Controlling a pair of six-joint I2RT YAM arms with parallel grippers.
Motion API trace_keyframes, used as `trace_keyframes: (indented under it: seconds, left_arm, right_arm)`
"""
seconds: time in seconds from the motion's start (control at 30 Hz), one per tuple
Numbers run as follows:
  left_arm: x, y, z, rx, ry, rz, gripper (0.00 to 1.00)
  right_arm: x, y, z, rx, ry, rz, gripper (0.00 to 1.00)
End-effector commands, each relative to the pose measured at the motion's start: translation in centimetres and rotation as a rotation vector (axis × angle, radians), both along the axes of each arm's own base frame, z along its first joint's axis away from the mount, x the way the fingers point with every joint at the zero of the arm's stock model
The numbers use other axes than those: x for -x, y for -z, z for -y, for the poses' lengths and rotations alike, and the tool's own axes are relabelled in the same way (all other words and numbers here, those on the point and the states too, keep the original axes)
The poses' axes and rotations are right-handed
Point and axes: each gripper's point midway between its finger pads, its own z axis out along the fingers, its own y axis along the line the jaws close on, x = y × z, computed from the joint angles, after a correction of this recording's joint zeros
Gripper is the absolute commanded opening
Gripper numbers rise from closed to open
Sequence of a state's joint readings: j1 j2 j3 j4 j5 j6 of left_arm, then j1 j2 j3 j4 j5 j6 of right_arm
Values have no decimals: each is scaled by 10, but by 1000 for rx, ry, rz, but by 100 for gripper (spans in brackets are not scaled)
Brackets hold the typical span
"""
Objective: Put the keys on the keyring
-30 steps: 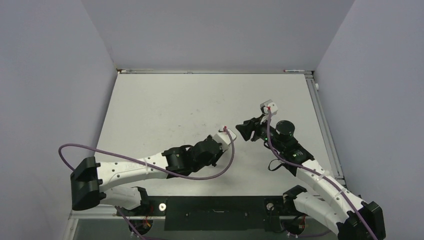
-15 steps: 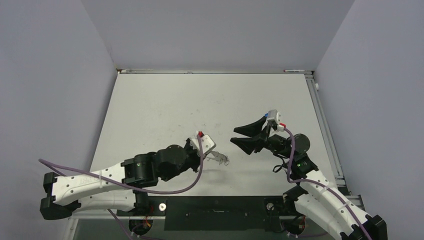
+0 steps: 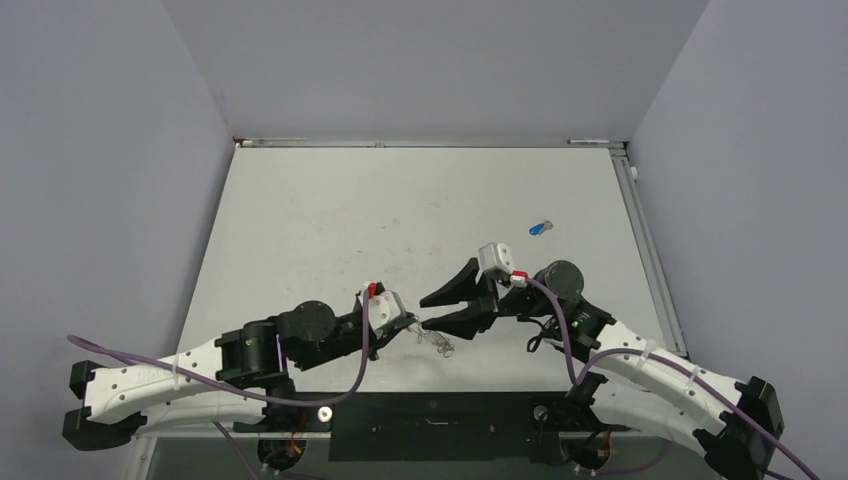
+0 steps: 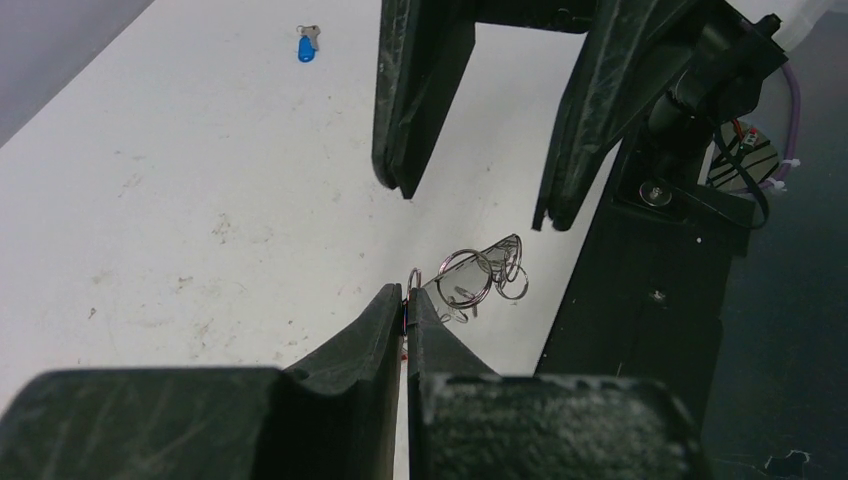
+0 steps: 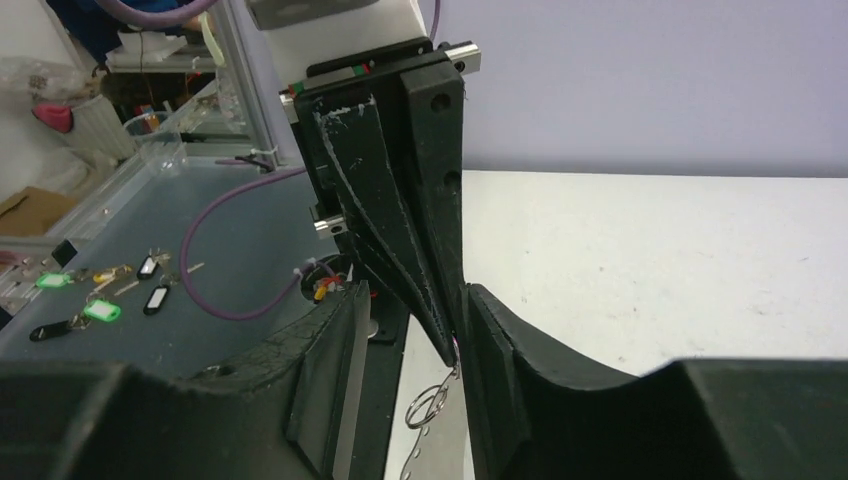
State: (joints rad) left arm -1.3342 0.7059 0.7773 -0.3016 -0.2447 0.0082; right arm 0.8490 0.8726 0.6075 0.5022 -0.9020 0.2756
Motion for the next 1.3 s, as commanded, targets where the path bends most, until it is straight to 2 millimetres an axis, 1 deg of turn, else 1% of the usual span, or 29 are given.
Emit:
trace_keyframes:
  seconds: [0.0,0.23,0.53,0.63,0.77,1.03,1.27]
  left_arm:
    - [7,-29,3,107,45,32,0]
    - [7,-30,-2,118,39,31,0]
    - [8,-28,-1,109,45,29,0]
    - [8,-27,-1,107,47,28,0]
    - [9,-28,-1,108,50,29,0]
    - [11,-31,-2,123,59,32,0]
    - [20,-39,-2,168,111,31,0]
  right_arm:
    - [-2,-9,-13,13,-8,88,37]
    - [-11,7,-22,92,25,82,32]
    - [-17,14,-27,139,43,70,25]
    - [-17,17,-28,155,38,70,21]
    - [-18,22,-29,173,35,69,15]
    - [-18,30,-29,212,30,66,13]
    - [-16,37,-30,239,4,81,13]
